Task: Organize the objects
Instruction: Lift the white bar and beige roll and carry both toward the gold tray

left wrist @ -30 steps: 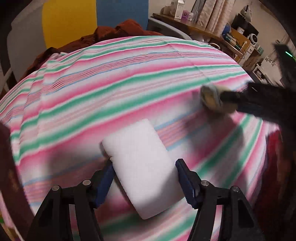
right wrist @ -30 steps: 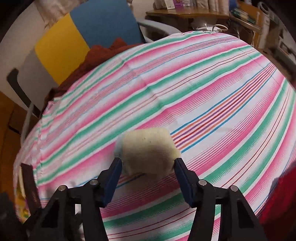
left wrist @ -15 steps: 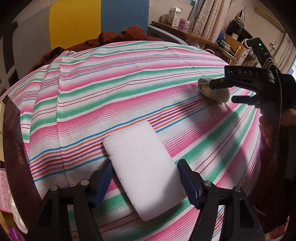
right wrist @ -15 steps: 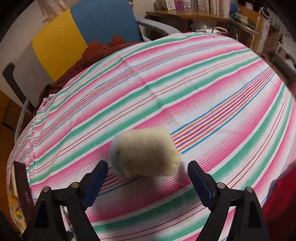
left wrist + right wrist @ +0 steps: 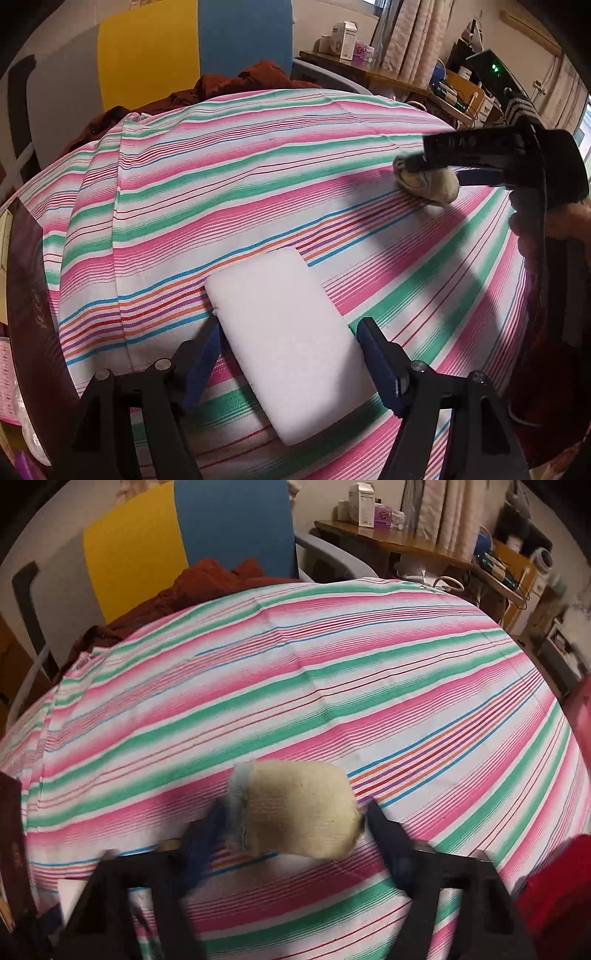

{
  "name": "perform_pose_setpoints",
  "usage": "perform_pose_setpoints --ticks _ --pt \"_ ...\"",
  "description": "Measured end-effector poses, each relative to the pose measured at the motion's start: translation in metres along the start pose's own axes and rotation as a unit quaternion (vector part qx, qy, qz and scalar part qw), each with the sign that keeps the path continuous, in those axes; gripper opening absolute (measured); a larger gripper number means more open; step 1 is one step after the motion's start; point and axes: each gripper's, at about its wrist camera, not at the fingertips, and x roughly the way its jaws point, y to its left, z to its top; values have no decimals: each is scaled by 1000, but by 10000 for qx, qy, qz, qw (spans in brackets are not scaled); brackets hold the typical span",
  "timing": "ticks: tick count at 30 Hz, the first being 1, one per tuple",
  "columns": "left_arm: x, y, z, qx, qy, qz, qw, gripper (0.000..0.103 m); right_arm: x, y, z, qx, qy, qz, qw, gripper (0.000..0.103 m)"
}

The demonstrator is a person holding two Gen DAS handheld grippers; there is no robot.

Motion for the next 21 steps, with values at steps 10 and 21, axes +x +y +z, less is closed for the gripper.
perform_pose_setpoints --ticks 10,21 --pt "-1 0 -2 -9 -73 17 10000 75 -11 6 1 -117 -138 450 9988 61" --pt "-9 -1 -8 40 -164 150 9997 65 -27 64 -16 -1343 -247 1377 9810 60"
